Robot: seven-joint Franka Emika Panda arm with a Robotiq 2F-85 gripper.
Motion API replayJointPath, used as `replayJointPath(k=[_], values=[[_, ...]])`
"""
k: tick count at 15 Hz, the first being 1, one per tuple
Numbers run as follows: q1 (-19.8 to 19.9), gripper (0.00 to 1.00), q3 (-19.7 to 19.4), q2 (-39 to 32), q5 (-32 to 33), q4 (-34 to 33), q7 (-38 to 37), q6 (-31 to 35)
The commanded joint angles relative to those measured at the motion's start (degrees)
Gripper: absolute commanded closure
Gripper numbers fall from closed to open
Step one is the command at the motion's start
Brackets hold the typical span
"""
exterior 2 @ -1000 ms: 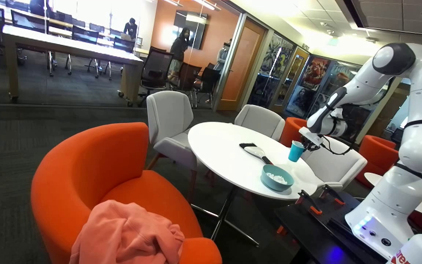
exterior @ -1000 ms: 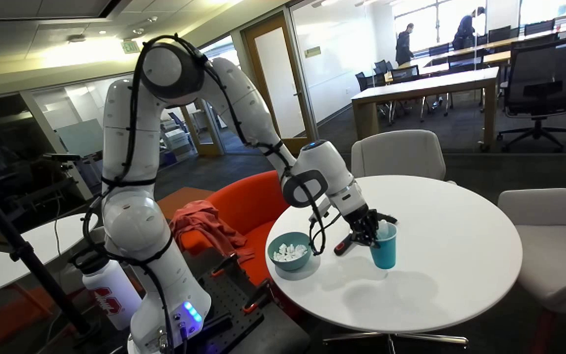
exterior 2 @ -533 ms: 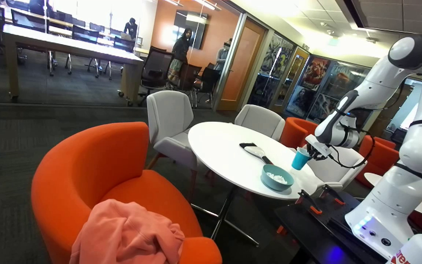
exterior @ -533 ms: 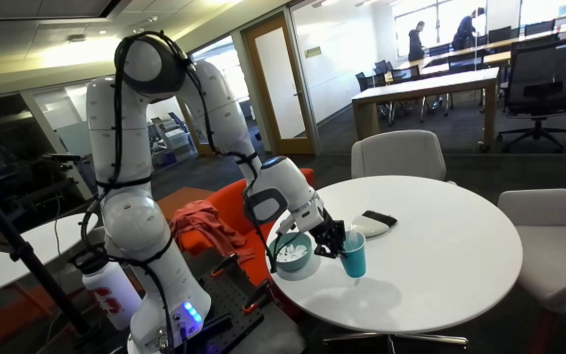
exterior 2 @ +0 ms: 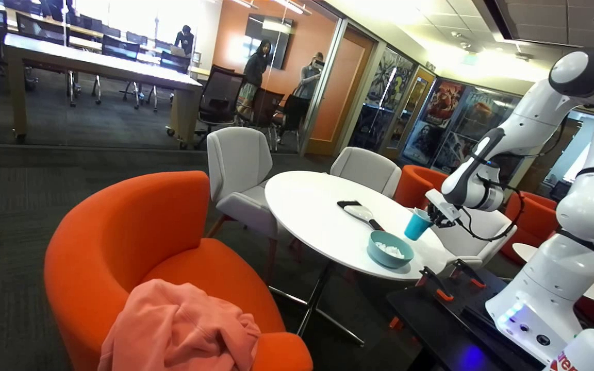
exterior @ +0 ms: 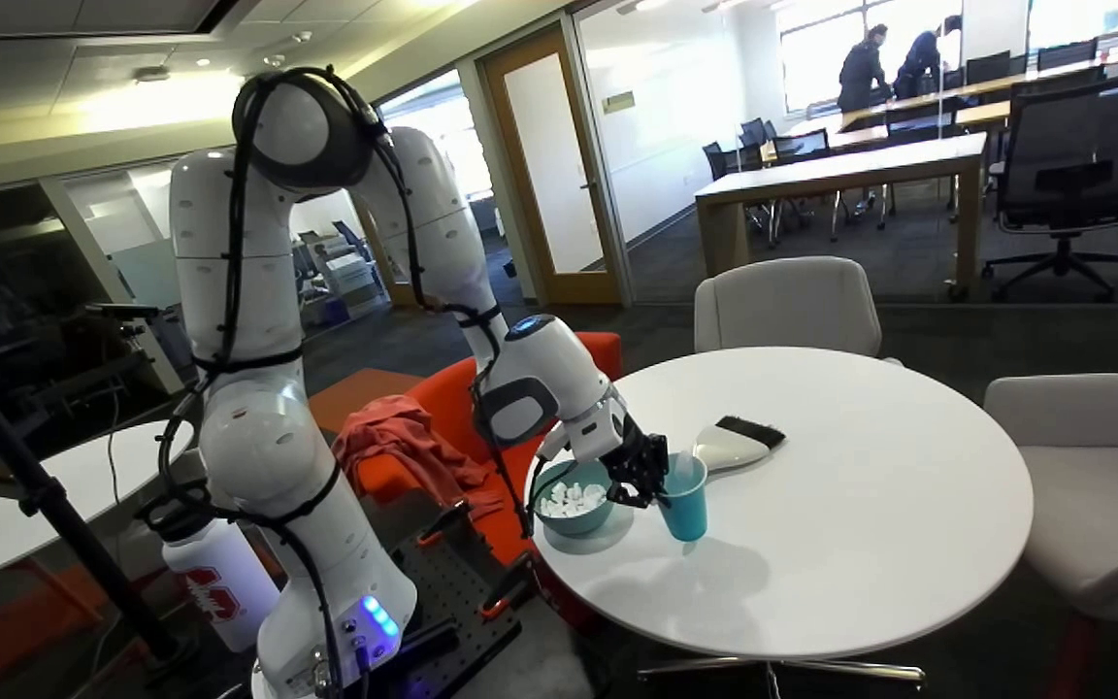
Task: Move the blue cup forward
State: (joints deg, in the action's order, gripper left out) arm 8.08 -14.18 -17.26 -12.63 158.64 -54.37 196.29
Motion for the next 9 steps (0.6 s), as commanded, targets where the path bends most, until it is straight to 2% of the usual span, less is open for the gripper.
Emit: replayJointPath(k=[1,3,4,9], values=[[1.4,0.99,0.6,-2.9,-1.1,-2.1,-2.3,0.2],[0.9,0.99,0.0,-4.7,-2.5,-3.3,-2.7,0.1],[1.6,0.99,1.4,-5.6,-6.3,-4.4,-0.1,-0.4],[-0.3,0.99,0.9,-9.8,-12.8,-8.0,0.1,-1.1]])
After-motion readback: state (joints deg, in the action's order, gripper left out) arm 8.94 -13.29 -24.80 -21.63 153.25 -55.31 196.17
